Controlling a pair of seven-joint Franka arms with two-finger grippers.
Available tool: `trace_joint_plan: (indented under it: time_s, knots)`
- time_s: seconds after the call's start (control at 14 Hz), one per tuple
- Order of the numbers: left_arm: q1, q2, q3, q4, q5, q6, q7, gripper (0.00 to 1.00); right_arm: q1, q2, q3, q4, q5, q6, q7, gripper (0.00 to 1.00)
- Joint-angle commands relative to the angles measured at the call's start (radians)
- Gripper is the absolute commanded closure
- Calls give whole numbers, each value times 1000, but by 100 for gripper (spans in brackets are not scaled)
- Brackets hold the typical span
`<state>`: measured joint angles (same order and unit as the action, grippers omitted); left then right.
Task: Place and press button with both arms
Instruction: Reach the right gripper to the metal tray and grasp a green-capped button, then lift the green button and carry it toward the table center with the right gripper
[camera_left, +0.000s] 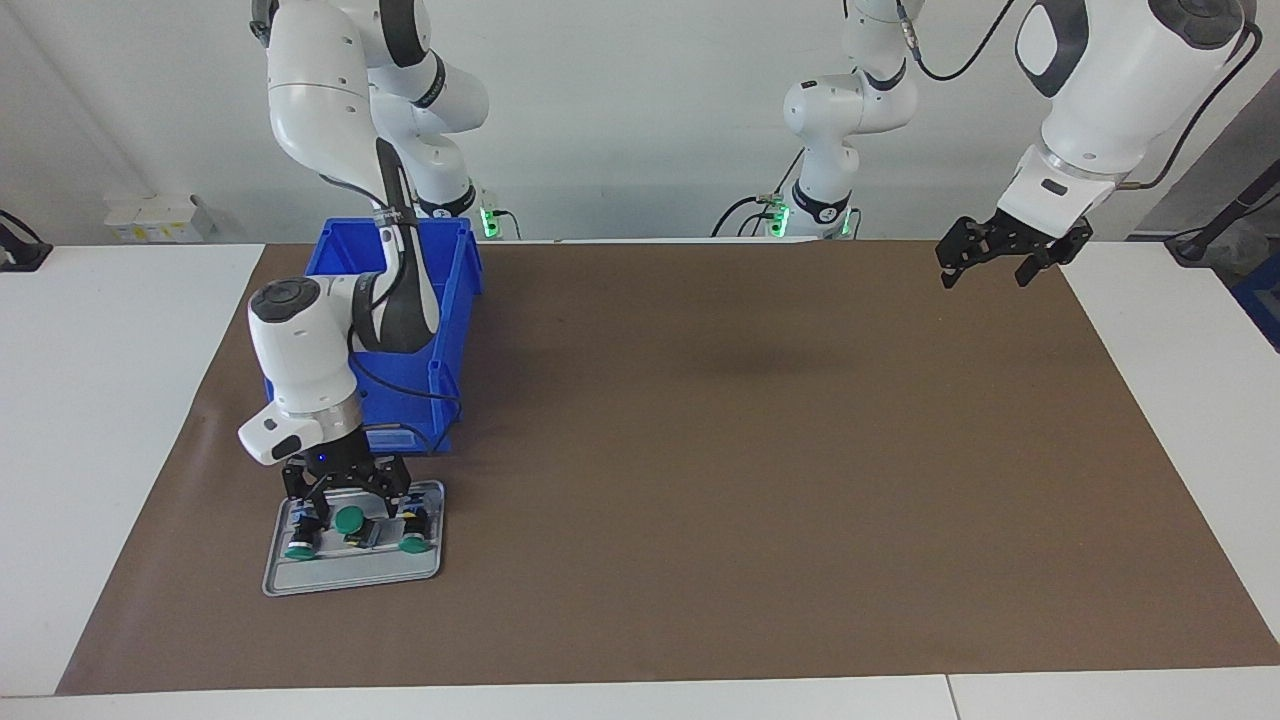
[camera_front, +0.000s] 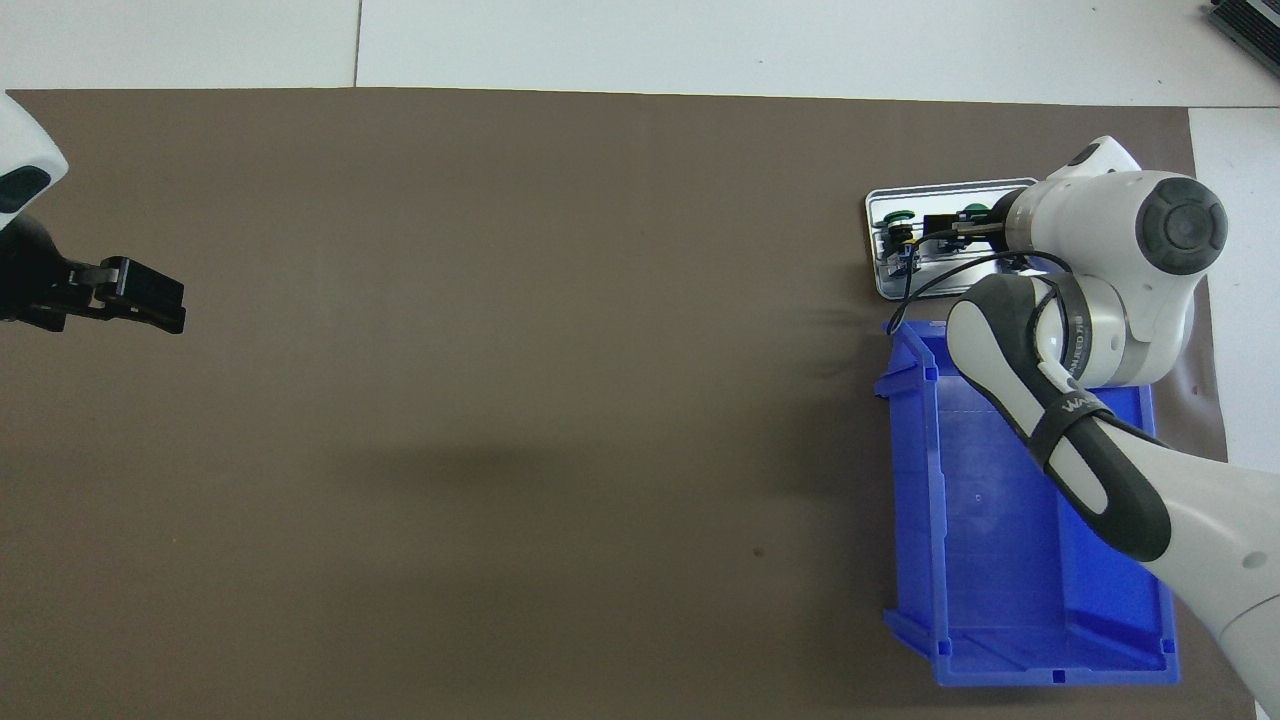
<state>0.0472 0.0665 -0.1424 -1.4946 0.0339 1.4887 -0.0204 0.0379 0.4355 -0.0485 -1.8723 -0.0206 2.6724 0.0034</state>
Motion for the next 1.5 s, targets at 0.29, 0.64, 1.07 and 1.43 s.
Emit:
trace_joint_plan:
  time_s: [0.29,0.64,1.07,1.43]
  knots:
    - [14,-27,-5,-26,-11,-4,7,0,-23,32,2,-27,4,110,-22,23]
    - [14,-27,-5,-26,-11,-4,7,0,-23,32,1,-7,14,103,56,100]
    - [14,-27,-5,-26,-11,-5,7,0,-58,42,4,283,155,-294,180,100]
    - [14,-27,-5,-26,-11,-4,7,0,9,19,21,311,327,-388,457,100]
